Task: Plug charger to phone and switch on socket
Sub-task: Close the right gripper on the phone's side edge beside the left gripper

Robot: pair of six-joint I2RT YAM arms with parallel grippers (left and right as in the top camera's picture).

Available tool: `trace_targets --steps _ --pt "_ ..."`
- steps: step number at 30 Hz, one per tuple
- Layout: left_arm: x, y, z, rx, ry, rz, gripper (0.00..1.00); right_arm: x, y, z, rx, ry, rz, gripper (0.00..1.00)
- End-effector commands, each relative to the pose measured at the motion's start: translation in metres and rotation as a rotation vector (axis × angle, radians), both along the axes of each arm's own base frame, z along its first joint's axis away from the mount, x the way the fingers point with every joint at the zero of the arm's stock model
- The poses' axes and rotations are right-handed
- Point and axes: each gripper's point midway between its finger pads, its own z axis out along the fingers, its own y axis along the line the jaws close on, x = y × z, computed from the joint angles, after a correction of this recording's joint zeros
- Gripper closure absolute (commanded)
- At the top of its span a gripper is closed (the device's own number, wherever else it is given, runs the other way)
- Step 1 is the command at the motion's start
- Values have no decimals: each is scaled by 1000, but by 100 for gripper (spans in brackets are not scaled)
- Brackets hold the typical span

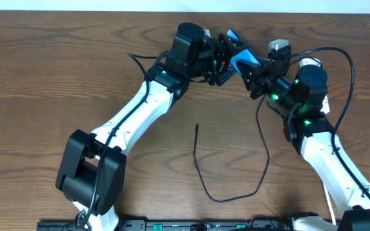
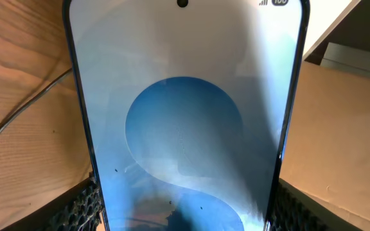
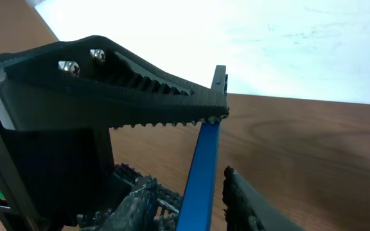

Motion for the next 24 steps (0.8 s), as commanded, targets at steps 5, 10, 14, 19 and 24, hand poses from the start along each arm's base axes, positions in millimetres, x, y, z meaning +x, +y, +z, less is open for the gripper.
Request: trace_targets --steps 5,10,14,19,24 --pt "-4 1 30 -43 -41 -5 93 2 3 7 12 -4 -4 69" --pt "-7 -3 30 -43 -41 -14 92 2 3 7 18 0 -5 70" --pt "-10 -6 30 -43 -41 -20 93 2 3 7 18 1 -5 70" --pt "-11 -7 30 -43 -41 -24 93 2 3 7 21 3 -5 71" --pt "-11 -8 30 -43 -41 -25 93 2 3 4 18 15 -6 75"
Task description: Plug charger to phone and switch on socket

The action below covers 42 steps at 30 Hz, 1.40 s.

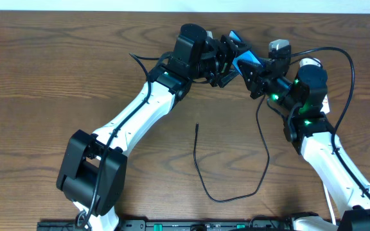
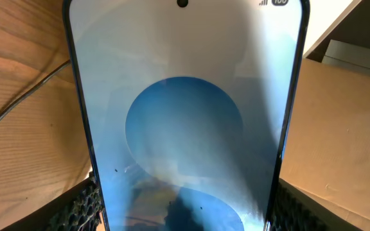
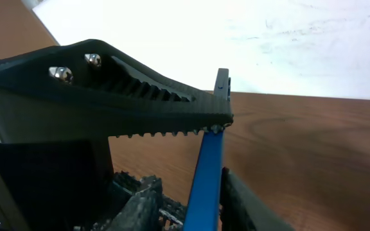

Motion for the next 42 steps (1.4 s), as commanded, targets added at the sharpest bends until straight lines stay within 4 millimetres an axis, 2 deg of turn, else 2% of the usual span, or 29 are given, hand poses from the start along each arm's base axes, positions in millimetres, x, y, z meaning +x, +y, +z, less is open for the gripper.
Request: trace_targets --steps 1,4,12,15,26,28,32,34,35,36,38,42 --pt "-6 -2 30 -38 -53 -16 93 1 4 5 9 0 4 76" --pt "-6 -2 30 -38 -54 -16 93 1 4 5 9 0 4 80" --pt "-6 -2 30 -38 -54 -15 93 1 4 5 9 0 4 82" --pt "-6 -2 30 -35 -61 -17 92 1 4 5 9 2 4 99" --pt "-6 -2 29 -34 -60 -17 92 1 4 4 8 7 4 99" --pt "-6 -2 30 -35 -60 -17 83 1 4 4 8 7 4 99" --pt "-6 -1 30 -34 -61 -17 52 1 4 4 8 7 4 99" --pt "-5 -1 30 -35 -60 -15 42 1 4 4 12 10 2 99" --pt "-4 0 30 -35 -60 -13 28 2 3 5 31 17 -5 99" --pt "-3 2 30 -35 -60 -9 19 3 1 7 49 22 -13 99" --pt "-1 4 30 -35 -59 -4 13 4 -1 11 61 16 -19 99" --pt "4 14 31 -48 -51 -11 12 6 -6 12 62 8 -32 99"
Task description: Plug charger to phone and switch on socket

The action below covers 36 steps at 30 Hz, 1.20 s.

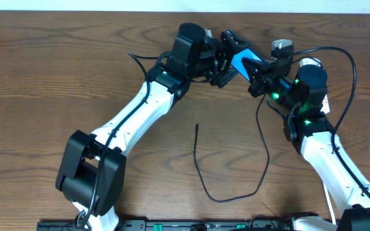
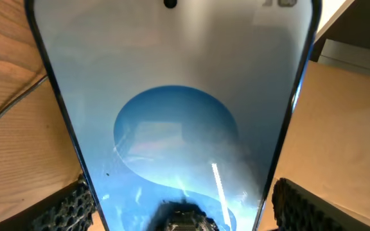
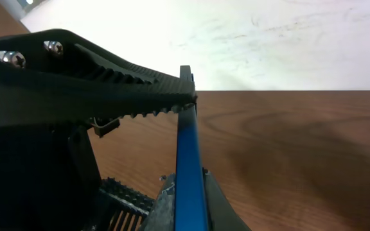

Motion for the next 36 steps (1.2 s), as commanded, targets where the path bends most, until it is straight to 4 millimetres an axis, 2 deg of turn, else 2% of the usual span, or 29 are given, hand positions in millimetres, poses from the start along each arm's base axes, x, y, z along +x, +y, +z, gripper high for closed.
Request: trace_targets --steps 1,9,16,20,26,30,33,36 --pt "3 13 28 -41 -42 -8 12 2 -2 13 29 -19 8 99" --pt "12 39 52 -129 -97 -78 12 8 -21 12 45 -5 -42 99" --pt "11 58 55 -155 -96 -138 12 12 -36 13 138 54 -98 99" --pt "16 74 57 -140 -166 -153 12 15 -47 19 347 164 -163 99" --pt "26 93 57 -138 -176 -128 12 17 -50 26 655 339 -216 99" --pt "27 95 57 -137 -177 -123 12 16 -45 28 899 506 -243 99" --pt "28 95 57 -135 -177 -116 12 14 -38 29 981 574 -238 99" --pt "41 99 54 -106 -185 -37 12 11 -25 30 1039 634 -221 99"
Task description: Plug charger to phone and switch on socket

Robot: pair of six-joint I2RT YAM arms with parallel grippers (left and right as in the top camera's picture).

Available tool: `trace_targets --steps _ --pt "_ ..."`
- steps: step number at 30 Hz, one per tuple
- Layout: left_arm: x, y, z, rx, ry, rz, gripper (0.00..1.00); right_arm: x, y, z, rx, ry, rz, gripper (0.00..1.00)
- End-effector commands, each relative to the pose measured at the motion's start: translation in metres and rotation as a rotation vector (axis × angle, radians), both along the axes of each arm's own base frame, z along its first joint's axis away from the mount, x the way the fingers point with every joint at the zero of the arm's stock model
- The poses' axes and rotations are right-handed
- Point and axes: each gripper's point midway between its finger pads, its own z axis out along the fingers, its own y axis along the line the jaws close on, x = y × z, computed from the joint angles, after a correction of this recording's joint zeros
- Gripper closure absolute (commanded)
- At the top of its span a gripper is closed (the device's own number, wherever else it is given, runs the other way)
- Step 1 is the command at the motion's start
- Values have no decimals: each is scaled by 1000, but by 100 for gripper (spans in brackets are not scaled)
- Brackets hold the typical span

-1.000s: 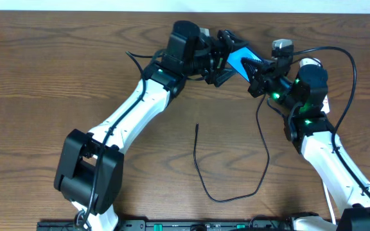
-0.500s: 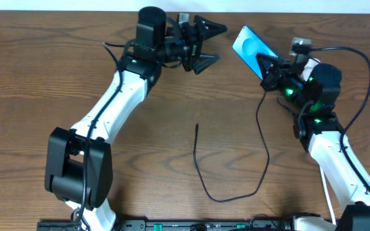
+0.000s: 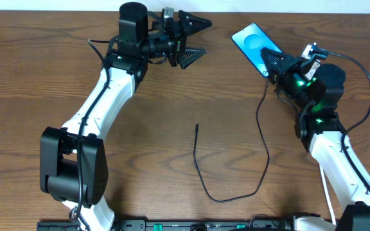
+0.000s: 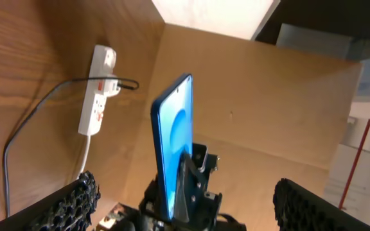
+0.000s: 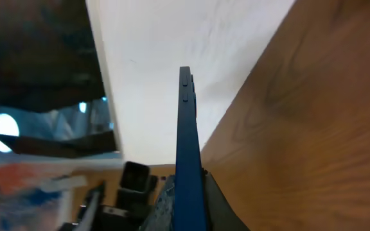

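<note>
The blue phone (image 3: 252, 40) is held up off the table at the back right, with my right gripper (image 3: 270, 62) shut on its lower end. In the right wrist view the phone (image 5: 185, 135) shows edge-on between the closed fingers. My left gripper (image 3: 205, 36) stands open and empty at the back centre-left, well apart from the phone. Its fingers (image 4: 76, 202) frame the phone (image 4: 172, 138) from a distance. The white socket strip (image 4: 98, 90) lies beyond, with a plug in it. The black charger cable (image 3: 262, 147) loops over the table, its free end (image 3: 196, 126) near the middle.
The brown wooden table (image 3: 56, 96) carries the cable's loop (image 3: 227, 197) near the front. The white wall edge runs along the back. Both arms reach in from the front edge, the left one crossing the table's left half.
My left gripper has let go of the phone, opened, and now sits far to the left at the back. The right gripper alone holds the phone, shifted a little right.
At first my left gripper held the phone at the back centre, with the right gripper's jaws apart around its edge. The right jaws were then closer, then shut on the phone. Now the phone is in the right gripper alone and the left has withdrawn.
</note>
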Motion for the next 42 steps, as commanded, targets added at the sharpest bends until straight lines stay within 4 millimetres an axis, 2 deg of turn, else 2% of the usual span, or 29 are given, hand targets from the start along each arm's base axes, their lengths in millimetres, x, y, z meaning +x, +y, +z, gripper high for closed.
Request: trace_targets --steps 1,5,10,21,28,42 --pt "9 6 17 21 -62 86 12 -3 17 15 151 54 21 99" --pt "19 5 6 112 -136 156 12 -4 29 16 193 77 21 99" --pt "21 -10 1 162 -165 212 11 -5 38 16 224 100 14 99" --pt "19 -36 -4 215 -183 291 11 -5 38 17 225 96 14 99" --pt "18 -38 -4 169 -98 311 11 -6 40 17 278 132 11 99" --pt "16 -39 -4 141 -48 312 13 -16 70 21 303 142 80 99"
